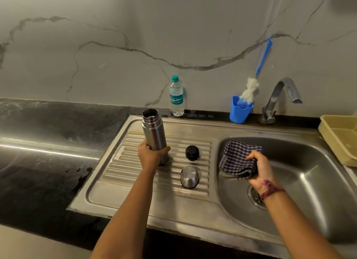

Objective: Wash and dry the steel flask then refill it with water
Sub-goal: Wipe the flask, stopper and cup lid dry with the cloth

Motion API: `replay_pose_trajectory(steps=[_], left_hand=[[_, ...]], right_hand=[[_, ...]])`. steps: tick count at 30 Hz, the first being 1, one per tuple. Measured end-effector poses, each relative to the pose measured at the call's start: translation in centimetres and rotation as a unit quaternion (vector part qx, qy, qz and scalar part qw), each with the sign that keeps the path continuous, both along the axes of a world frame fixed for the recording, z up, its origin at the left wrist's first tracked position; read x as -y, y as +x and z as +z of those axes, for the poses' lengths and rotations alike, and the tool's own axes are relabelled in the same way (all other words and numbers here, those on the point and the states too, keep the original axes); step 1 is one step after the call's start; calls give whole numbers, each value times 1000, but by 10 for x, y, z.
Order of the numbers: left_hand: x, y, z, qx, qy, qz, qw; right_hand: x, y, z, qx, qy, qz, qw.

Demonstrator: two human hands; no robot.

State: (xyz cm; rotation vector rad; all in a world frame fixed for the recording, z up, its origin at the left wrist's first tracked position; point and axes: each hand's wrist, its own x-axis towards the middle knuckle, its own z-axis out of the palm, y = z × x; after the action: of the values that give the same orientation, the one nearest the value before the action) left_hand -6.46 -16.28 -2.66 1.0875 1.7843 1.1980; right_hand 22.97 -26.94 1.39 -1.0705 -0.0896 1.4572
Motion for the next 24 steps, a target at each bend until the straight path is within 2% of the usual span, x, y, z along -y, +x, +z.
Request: replay_pose_trajectory(steps=[12,17,19,22,24], left_hand=[[3,-1,-5,-1,-17,0,1000],[18,7,-3,13,-63,17,998],[30,15,0,-5,-109,56,992],[52,34,7,14,-177,85,981],[64,51,10,5,-162,68,985]], right_hand=[[1,0,-6,3,-5,-9,1000],[3,3,-8,3,-3,-16,1000],[5,4,-10,-1,3,-15,1000],[8,8,-14,-6,7,-13,1000],[8,10,-17,-5,1,-16,1000]])
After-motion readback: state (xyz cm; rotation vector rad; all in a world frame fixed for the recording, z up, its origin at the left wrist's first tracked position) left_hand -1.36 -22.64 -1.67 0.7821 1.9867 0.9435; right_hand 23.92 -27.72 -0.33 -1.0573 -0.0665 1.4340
